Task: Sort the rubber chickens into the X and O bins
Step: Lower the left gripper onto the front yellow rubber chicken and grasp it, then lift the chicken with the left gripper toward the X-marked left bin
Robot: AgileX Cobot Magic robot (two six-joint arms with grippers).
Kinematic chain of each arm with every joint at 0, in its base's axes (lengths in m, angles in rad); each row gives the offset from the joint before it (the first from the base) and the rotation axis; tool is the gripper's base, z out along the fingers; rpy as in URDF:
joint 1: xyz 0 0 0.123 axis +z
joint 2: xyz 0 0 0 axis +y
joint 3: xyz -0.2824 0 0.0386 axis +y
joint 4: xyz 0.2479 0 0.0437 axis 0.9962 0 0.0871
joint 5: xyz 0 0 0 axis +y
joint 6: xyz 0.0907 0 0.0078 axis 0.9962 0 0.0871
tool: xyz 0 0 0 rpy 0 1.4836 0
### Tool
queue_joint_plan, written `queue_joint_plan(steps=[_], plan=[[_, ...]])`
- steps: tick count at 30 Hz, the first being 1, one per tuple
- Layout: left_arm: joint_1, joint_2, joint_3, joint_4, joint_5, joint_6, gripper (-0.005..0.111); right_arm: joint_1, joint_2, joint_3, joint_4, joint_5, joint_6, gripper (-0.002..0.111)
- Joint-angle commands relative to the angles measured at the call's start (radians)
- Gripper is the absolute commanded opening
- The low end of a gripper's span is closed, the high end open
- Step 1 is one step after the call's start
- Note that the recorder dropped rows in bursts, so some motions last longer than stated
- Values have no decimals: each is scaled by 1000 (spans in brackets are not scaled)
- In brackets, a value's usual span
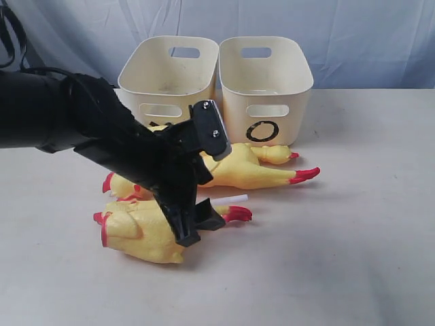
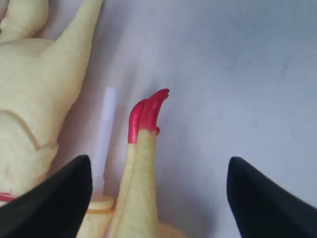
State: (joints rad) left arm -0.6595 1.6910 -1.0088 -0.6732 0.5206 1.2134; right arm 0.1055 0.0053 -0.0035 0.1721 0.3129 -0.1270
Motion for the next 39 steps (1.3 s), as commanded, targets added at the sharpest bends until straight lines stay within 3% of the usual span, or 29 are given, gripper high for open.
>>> queue_joint_plan(steps=[1, 6, 24, 30, 39], plan=[[-8, 37, -5, 17, -57, -2, 72, 23, -5, 3, 0, -8, -4, -1], [-8, 67, -5, 40, -106, -2, 71, 25, -5, 3, 0, -8, -4, -1], [-8, 136, -5, 107, -93, -2, 64, 25, -5, 3, 0, -8, -4, -1], [-8, 136, -5, 134, -93, -2, 43, 25, -5, 3, 0, -8, -4, -1], [-8, 136, -5, 161, -73, -2, 0, 25, -5, 3, 0, -8, -4, -1]])
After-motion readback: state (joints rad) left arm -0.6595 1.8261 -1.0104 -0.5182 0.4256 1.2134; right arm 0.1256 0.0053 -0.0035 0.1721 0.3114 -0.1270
